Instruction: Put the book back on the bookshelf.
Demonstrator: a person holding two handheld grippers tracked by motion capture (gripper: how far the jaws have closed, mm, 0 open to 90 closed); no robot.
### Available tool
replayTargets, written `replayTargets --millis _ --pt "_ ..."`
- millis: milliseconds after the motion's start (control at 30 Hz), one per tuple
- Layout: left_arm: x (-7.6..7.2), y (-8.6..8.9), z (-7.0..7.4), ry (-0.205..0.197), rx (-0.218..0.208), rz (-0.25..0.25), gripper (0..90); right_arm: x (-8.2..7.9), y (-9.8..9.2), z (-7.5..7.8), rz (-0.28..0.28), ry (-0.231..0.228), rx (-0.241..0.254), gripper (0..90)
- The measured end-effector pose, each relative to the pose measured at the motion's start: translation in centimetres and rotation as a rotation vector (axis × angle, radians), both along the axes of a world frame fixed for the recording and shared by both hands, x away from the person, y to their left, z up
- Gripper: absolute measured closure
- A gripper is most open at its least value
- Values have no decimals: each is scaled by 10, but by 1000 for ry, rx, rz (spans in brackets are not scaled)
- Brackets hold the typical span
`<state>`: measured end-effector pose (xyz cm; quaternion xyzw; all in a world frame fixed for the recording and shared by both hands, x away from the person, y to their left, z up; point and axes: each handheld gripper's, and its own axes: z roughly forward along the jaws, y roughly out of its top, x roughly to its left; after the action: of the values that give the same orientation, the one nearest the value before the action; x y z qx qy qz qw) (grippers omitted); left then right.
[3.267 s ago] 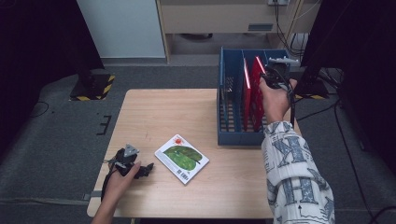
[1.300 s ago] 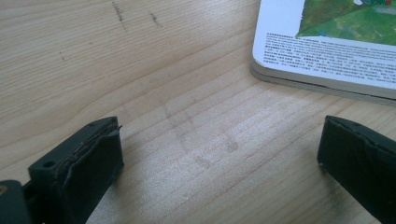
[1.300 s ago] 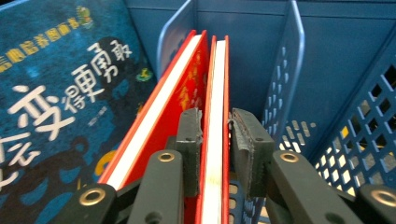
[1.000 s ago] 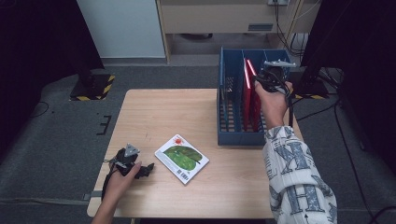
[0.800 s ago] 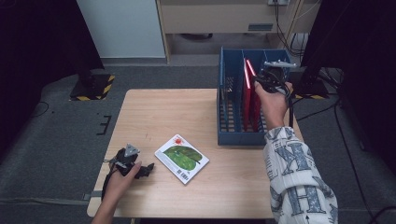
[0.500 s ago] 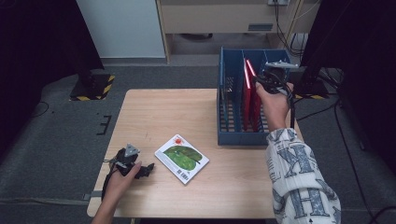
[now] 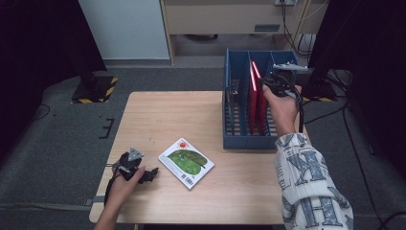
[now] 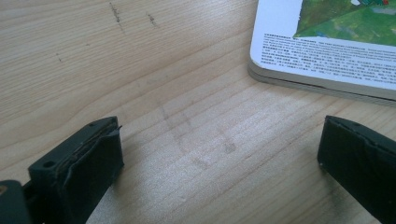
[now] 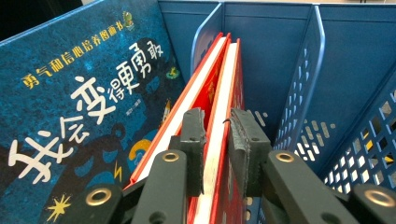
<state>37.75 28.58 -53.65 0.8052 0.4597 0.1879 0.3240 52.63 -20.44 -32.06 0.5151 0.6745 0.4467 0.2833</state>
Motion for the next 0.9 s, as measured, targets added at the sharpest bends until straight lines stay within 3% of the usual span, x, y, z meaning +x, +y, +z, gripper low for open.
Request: replayTargets --millis 567,900 --pt "0 -1 0 -3 -5 -1 0 0 4 1 18 3 -7 725" --pt "0 -1 0 -2 -2 -5 0 -7 -3 6 13 -23 -26 547"
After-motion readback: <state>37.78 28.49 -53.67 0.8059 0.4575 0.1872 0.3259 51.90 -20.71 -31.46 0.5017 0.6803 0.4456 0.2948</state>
